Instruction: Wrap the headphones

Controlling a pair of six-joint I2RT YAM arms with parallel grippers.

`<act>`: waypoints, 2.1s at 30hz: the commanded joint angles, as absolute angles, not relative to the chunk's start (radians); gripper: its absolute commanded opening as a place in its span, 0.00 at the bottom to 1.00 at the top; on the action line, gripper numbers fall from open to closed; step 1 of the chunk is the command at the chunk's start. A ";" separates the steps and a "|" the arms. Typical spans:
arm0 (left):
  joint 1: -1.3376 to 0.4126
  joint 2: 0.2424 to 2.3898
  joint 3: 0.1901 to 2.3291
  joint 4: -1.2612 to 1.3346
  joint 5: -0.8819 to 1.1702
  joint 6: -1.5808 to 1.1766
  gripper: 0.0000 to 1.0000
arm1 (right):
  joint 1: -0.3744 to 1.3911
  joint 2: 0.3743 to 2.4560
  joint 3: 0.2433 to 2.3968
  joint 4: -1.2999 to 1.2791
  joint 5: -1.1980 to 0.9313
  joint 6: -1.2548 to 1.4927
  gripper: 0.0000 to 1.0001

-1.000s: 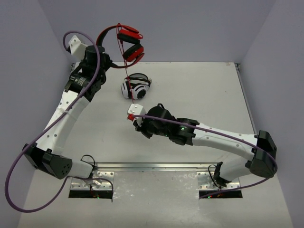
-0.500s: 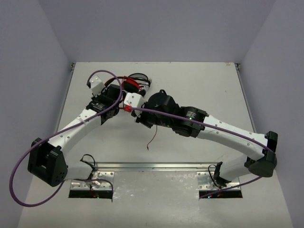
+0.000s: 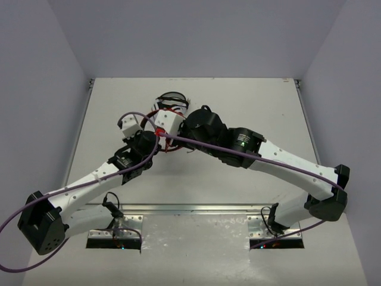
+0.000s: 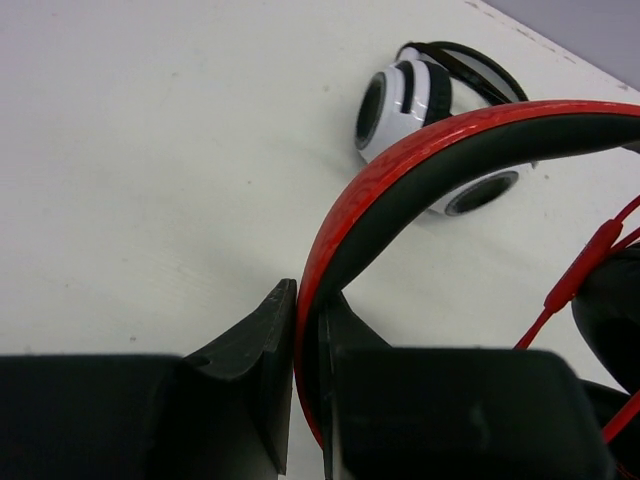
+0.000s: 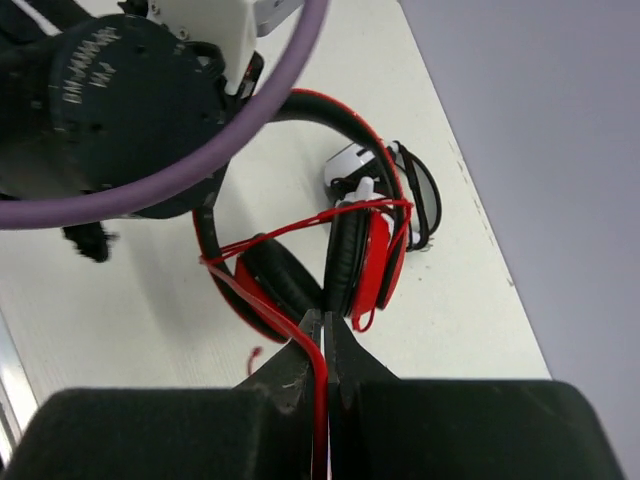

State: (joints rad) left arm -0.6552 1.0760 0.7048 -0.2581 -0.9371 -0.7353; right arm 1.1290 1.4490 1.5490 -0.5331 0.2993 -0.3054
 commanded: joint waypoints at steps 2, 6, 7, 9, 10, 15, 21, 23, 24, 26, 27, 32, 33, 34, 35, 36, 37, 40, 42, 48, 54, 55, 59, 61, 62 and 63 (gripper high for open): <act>-0.689 1.005 0.638 0.030 -0.820 -0.550 0.00 | 1.103 1.390 1.617 -0.466 0.374 -0.360 0.01; -0.699 0.973 0.580 0.129 -0.723 -0.468 0.00 | 1.040 1.405 1.637 -0.505 0.367 -0.367 0.01; -0.701 0.968 0.580 0.133 -0.695 -0.456 0.00 | 1.025 1.402 1.634 -0.506 0.359 -0.364 0.01; -0.713 0.956 0.584 0.133 -0.687 -0.419 0.00 | 0.973 1.404 1.632 -0.509 0.341 -0.359 0.01; -0.719 0.953 0.587 0.130 -0.672 -0.408 0.01 | 0.954 1.405 1.632 -0.509 0.339 -0.359 0.01; -0.755 0.939 0.618 0.092 -0.614 -0.361 0.00 | 0.867 1.448 1.652 -0.514 0.348 -0.394 0.01; -0.775 0.894 0.649 0.017 -0.532 -0.360 0.00 | 0.764 1.477 1.686 -0.517 0.347 -0.410 0.01; -0.776 0.897 0.704 -0.068 -0.493 -0.371 0.00 | 0.750 1.485 1.693 -0.519 0.348 -0.435 0.01; -0.776 0.894 0.719 -0.089 -0.485 -0.374 0.00 | 0.741 1.497 1.697 -0.517 0.362 -0.452 0.01; -0.781 0.868 0.748 -0.116 -0.462 -0.373 0.00 | 0.721 1.496 1.669 -0.502 0.380 -0.482 0.01; -0.781 0.856 0.756 -0.123 -0.460 -0.371 0.01 | 0.712 1.493 1.658 -0.496 0.371 -0.453 0.01; -0.781 0.799 0.843 -0.186 -0.381 -0.364 0.00 | 0.647 1.459 1.594 -0.503 0.200 -0.318 0.01; -0.781 0.796 0.874 -0.202 -0.346 -0.368 0.00 | 0.646 1.441 1.548 -0.486 0.151 -0.252 0.01; -0.781 0.796 0.891 -0.210 -0.335 -0.371 0.00 | 0.646 1.428 1.548 -0.471 0.125 -0.229 0.01; -0.781 0.802 0.909 -0.225 -0.330 -0.376 0.00 | 0.646 1.395 1.504 -0.451 0.092 -0.209 0.01; -0.781 0.805 0.946 -0.235 -0.322 -0.379 0.00 | 0.646 1.376 1.481 -0.410 0.031 -0.162 0.01; -0.781 0.810 0.965 -0.247 -0.318 -0.388 0.00 | 0.646 1.358 1.429 -0.387 0.008 -0.138 0.01; -0.782 0.808 1.034 -0.252 -0.296 -0.403 0.00 | 0.647 1.293 1.335 -0.301 -0.096 -0.065 0.01; -0.781 0.813 1.072 -0.255 -0.275 -0.417 0.00 | 0.646 1.247 1.264 -0.230 -0.148 -0.011 0.01; -0.781 0.838 1.207 -0.285 -0.275 -0.469 0.00 | 0.646 1.141 1.094 -0.008 -0.323 0.158 0.01; -0.781 0.815 1.261 -0.256 -0.331 -0.561 0.00 | 0.649 1.111 0.970 0.175 -0.364 0.290 0.01; -0.781 0.813 1.267 -0.249 -0.337 -0.574 0.00 | 0.647 1.115 0.954 0.196 -0.373 0.304 0.01; -0.781 0.813 1.295 -0.227 -0.360 -0.612 0.00 | 0.660 1.150 0.920 0.248 -0.413 0.357 0.01; -0.781 0.804 1.296 -0.218 -0.408 -0.629 0.00 | 0.678 1.155 0.891 0.271 -0.411 0.367 0.01; -0.781 0.792 1.290 -0.213 -0.446 -0.644 0.00 | 0.683 1.154 0.881 0.288 -0.408 0.373 0.01; -0.781 0.784 1.278 -0.204 -0.468 -0.653 0.00 | 0.690 1.155 0.865 0.294 -0.405 0.373 0.01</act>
